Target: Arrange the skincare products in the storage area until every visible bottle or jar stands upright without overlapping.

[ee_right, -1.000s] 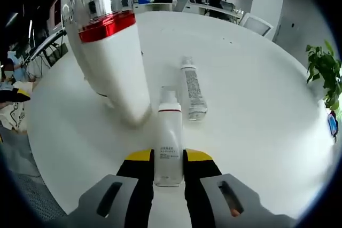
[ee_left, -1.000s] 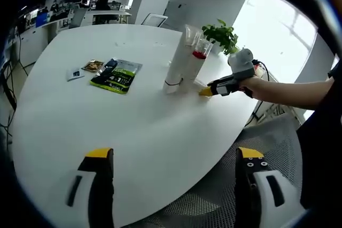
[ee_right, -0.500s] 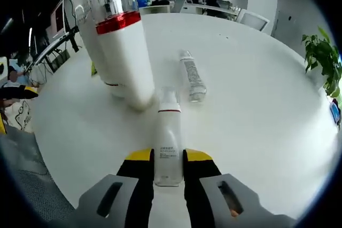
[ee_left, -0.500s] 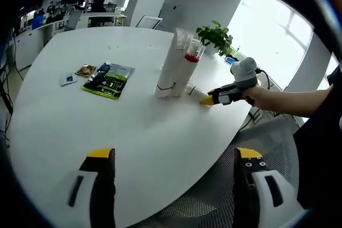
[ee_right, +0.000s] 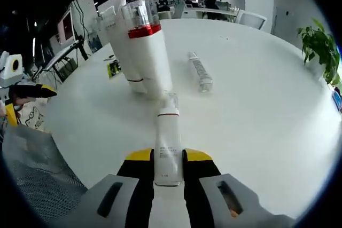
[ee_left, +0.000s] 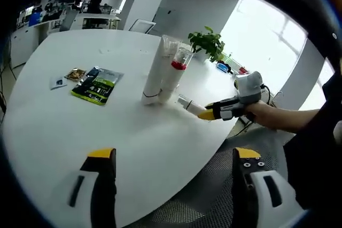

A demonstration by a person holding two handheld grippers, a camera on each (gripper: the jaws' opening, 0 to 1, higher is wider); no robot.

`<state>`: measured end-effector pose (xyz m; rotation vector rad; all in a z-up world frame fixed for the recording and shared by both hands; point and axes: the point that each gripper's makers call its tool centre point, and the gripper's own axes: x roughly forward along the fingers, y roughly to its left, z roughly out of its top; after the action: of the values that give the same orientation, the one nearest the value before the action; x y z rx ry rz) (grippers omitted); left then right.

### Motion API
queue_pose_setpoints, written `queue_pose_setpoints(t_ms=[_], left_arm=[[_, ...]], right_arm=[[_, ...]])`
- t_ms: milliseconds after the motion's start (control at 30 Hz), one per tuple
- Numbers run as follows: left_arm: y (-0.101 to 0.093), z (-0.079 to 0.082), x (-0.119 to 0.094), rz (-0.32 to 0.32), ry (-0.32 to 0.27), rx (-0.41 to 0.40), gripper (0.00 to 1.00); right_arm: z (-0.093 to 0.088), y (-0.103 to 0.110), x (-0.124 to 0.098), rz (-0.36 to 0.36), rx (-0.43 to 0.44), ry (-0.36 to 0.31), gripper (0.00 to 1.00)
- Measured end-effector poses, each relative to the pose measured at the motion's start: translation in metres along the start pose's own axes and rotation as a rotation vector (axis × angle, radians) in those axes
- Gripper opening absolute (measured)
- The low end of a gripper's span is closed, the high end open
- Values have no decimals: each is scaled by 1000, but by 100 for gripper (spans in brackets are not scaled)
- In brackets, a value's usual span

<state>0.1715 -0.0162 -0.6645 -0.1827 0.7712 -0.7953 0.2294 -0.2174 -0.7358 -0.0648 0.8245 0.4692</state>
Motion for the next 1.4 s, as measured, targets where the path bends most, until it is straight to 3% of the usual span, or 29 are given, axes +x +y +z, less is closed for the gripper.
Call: queue_pose_setpoints(t_ms=[267, 500, 667, 900, 1100, 1267, 1400], left_arm=[[-21, 6, 4, -42, -33, -24, 83], [-26, 14, 3, -63, -84, -74, 80], [-27, 30, -3, -61, -154, -133, 77], [-36, 74, -19, -115, -346, -269, 73], [-44, 101, -30, -162, -466, -386, 69], [-52, 110, -32, -184, -494, -401, 54], [-53, 112, -31, -185, -506, -414, 53]], right_arm=[[12, 43, -12, 92, -15, -49, 19], [45, 77, -25, 177, -29, -161, 19], [71, 105, -33, 240, -81, -272, 20], [98, 134, -49, 286, -108, -403, 20], [119, 153, -66, 310, -169, -513, 20], [135, 173, -83, 319, -225, -572, 20], [143, 181, -92, 314, -284, -592, 20]])
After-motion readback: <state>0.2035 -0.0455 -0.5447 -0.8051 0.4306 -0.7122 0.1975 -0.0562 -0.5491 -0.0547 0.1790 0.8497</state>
